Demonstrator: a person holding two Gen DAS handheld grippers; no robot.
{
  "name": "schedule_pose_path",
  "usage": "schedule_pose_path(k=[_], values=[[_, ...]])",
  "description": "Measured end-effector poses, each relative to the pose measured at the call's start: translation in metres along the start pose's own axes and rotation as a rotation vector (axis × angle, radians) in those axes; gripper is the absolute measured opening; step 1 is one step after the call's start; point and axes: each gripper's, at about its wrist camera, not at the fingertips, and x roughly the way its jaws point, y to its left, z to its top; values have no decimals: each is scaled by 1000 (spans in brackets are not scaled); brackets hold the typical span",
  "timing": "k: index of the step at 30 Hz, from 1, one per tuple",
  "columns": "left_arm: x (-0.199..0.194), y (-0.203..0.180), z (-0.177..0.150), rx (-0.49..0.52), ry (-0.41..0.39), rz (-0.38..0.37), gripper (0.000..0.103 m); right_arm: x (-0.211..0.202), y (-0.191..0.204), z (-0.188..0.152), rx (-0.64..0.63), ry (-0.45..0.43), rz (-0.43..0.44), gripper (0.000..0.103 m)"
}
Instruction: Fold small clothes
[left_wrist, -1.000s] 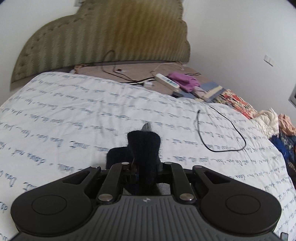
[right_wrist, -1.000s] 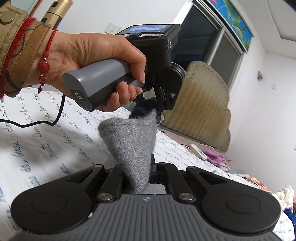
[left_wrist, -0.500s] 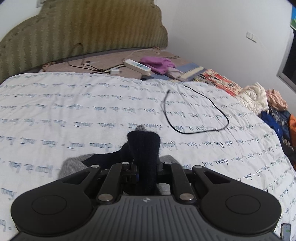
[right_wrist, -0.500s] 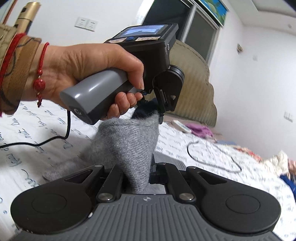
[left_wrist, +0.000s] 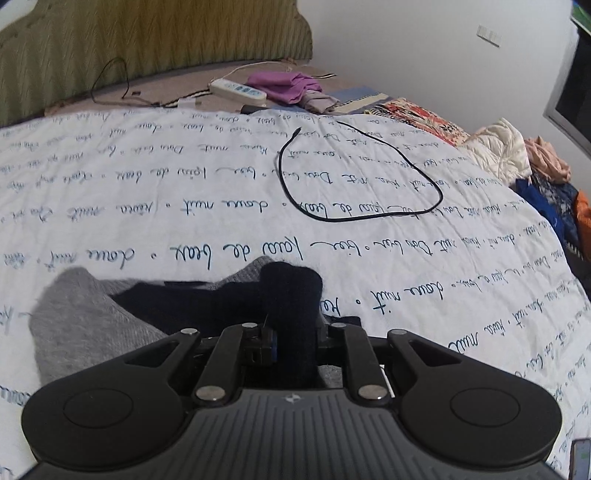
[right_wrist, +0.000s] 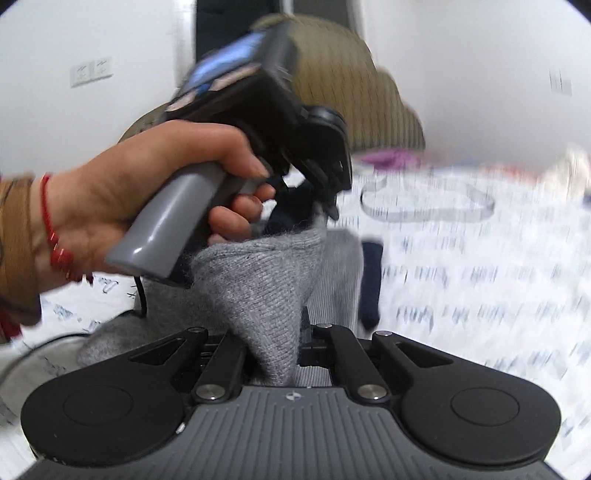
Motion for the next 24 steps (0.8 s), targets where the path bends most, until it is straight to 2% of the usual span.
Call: schedule_pose_path(k=[2,4,5,7,8,9,11,15,24], values=[[2,2,0,-15,2,-3,19,5,-10,-3,70,30,31,7],[2,5,1,-25,11,-1,26,8,-16,-5,118,52,50,8],[1,7,1,-31,7,0,32,11,-20,-4,135,59,55,10],[-3,8,2,-34,-11,3,50,14,-16,-1,153,68,59,15],[-6,9,2,-34,-27,9,65,15,-17,-2,159,70,61,21],[-9,9,2,-31,-48,26,74,16,-16,-2,163,72,61,20],[-14,8,3,-5,-76,64,76,15,-17,-5,163,74,59,21],[-17,9,4,12,-64,88,76,18,-16,-4,163,78,57,21],[-29,19,-4,27,-75,147,76,11,-37,2,263,92,103,32]])
